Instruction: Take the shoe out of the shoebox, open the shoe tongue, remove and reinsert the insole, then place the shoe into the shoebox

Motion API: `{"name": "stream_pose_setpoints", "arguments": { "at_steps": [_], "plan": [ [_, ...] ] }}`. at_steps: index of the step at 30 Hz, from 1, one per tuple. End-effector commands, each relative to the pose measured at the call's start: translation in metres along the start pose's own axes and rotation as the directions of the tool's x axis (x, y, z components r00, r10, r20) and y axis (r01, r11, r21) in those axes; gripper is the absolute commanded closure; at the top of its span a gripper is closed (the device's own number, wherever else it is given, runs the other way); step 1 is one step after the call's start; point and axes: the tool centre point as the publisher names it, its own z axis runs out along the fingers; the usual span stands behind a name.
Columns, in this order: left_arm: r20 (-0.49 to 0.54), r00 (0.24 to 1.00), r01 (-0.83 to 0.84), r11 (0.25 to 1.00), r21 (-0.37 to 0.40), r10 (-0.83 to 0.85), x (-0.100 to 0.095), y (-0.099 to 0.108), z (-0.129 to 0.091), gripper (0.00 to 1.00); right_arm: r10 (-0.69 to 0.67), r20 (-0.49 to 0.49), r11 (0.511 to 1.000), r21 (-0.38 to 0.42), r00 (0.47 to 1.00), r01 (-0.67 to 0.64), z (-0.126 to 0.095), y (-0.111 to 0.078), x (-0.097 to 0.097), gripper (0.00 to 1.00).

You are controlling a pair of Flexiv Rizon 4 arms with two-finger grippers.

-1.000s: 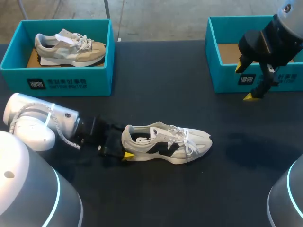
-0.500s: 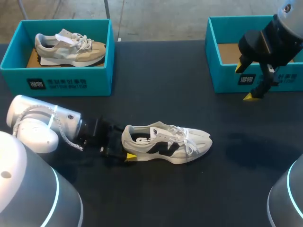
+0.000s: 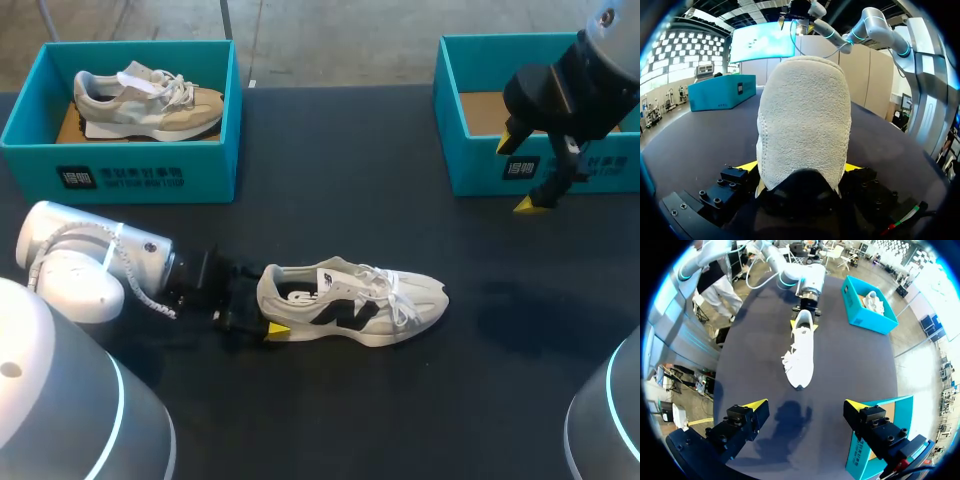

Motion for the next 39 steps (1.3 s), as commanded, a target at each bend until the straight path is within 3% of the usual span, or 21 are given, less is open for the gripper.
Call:
{"name": "stream_pose_setpoints", "arguments": {
  "at_steps": [1,14,21,32,39],
  "plan": [
    [-0.005,1.000,0.001,1.000,-0.005,-0.001,0.001,0.004,0.002,1.00,0.001,-0.005,1.000,0.004,1.000,-0.001,0.001,0.001,-0.003,0.00],
    [-0.005,1.000,0.001,1.000,-0.005,-0.001,0.001,0.004,0.002,1.00,0.001,-0.005,1.000,0.004,1.000,-0.001,0.001,0.001,-0.003,0.00],
    [-0.005,1.000,0.001,1.000,-0.005,-0.001,0.001,0.004,0.002,1.00,0.293,0.032,0.956,-0.011,0.956,-0.292,0.020,0.012,-0.007,0.00],
    [-0.005,1.000,0.001,1.000,-0.005,-0.001,0.001,0.004,0.002,1.00,0.524,0.131,0.850,-0.023,0.841,-0.526,0.020,0.054,0.000,0.00],
    [-0.005,1.000,0.001,1.000,-0.005,-0.001,0.001,0.004,0.002,1.00,0.634,0.157,0.768,-0.011,0.757,-0.641,0.033,0.090,0.011,0.00]
  ]
}}
